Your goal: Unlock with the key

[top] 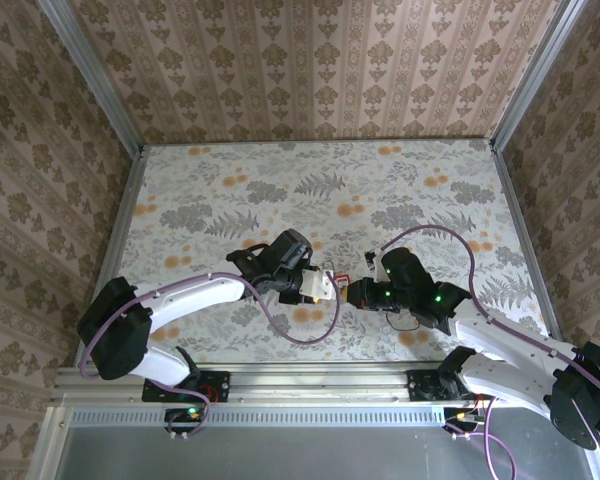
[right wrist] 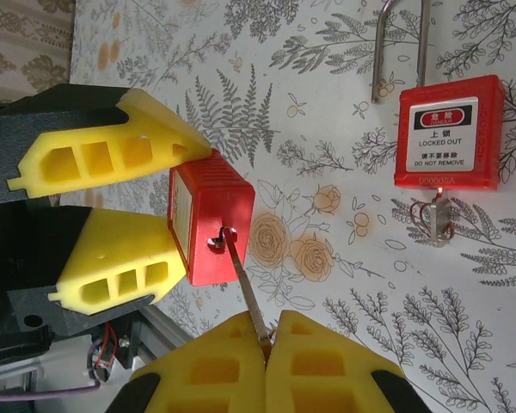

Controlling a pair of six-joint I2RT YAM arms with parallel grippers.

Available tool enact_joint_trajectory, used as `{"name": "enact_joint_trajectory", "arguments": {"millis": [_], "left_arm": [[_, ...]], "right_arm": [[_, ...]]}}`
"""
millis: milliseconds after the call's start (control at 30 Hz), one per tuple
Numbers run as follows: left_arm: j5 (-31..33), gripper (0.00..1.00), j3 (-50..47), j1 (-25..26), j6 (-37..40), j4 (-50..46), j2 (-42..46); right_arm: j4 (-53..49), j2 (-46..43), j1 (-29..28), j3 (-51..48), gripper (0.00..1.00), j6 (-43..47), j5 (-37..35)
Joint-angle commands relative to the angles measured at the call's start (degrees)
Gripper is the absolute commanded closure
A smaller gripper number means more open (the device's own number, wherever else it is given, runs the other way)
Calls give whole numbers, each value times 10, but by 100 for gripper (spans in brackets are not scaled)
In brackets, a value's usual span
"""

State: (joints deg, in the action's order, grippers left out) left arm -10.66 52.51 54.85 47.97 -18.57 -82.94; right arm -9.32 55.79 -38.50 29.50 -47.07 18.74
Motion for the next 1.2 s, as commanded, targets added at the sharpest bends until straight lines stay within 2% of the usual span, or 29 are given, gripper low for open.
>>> {"name": "enact_joint_trajectory", "arguments": {"millis": [0, 300, 633, 800, 933, 1033, 1167], "left_arm": [[55, 100, -5, 6, -12, 92, -4], [89, 100, -51, 14, 3, 167, 20], [67, 100, -52, 14, 7, 158, 29], [66, 100, -56, 18, 6, 151, 32], [61, 100, -55, 18, 7, 139, 30], [56, 100, -49, 18, 5, 136, 26], [54, 100, -46, 18, 3, 134, 21]], "right_arm": [[42, -12, -16, 2, 100, -16, 74], [15, -16, -14, 25, 100, -6, 82], [-19, -29, -9, 29, 100, 13, 76], [-78, -36, 1, 49, 100, 39, 25], [-142, -58, 40, 59, 100, 62, -19], [-128, -59, 61, 49, 100, 65, 1], [-86, -41, 62, 47, 100, 56, 27]]}}
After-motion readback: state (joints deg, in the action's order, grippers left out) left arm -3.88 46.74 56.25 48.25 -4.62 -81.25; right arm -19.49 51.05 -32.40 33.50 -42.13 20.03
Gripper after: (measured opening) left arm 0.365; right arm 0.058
